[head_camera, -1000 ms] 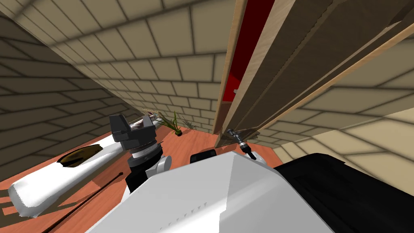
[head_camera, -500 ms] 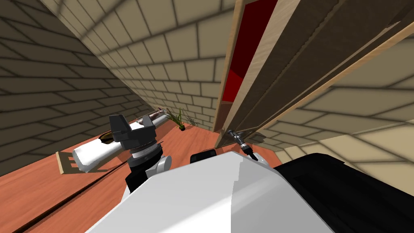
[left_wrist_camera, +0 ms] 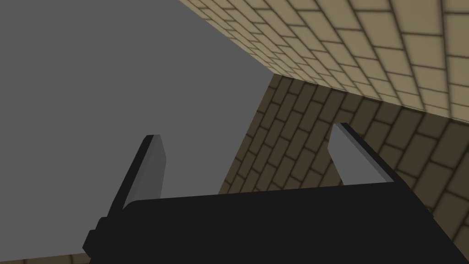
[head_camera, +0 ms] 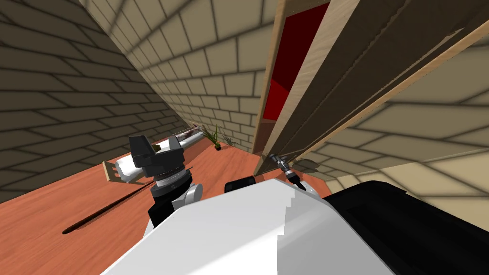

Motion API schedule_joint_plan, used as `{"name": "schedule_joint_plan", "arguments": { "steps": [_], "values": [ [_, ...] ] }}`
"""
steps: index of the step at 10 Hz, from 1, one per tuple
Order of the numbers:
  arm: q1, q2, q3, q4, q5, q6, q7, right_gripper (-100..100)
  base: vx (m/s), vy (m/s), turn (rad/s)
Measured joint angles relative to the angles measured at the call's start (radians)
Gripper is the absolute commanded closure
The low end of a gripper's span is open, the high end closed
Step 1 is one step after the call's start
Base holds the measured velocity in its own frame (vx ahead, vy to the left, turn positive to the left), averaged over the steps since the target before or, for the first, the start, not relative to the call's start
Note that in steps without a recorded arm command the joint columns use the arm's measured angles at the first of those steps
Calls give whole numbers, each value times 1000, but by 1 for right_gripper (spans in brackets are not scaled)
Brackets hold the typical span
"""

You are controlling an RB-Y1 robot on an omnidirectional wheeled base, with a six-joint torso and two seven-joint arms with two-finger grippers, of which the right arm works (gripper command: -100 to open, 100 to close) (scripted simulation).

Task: Pull the door open

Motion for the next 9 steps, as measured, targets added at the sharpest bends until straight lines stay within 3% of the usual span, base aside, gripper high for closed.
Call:
{"name": "schedule_joint_plan", "arguments": {
  "steps": [6,9],
  "values": [
    [6,-4,-16,26,19,-41,-9,100,-205,-77,176],
    [13,-5,-23,31,26,-59,-13,100,-154,-44,100]
  ]
}}
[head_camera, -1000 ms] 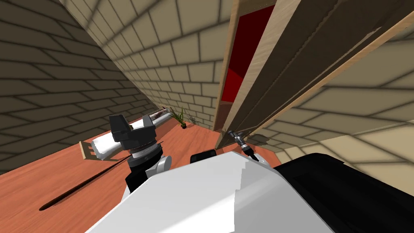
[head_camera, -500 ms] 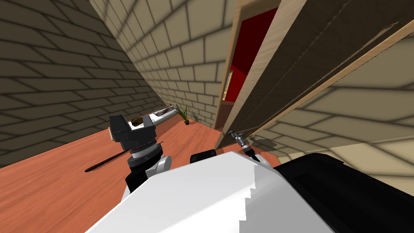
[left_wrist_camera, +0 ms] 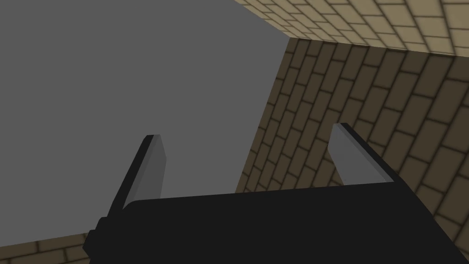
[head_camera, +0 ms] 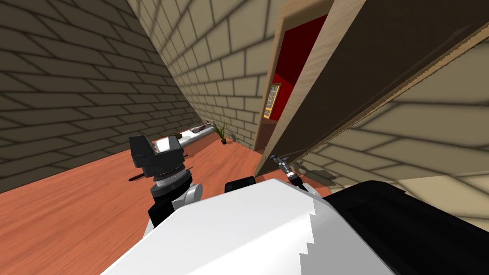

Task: Pull the door open

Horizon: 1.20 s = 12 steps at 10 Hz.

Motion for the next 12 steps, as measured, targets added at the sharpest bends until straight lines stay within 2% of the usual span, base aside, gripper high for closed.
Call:
{"name": "schedule_joint_plan", "arguments": {
  "steps": [4,12],
  "values": [
    [-4,-2,1,13,7,-13,-5,100,-182,-75,155],
    [-18,-19,-7,72,24,-71,-14,100,-199,-60,139]
  ]
}}
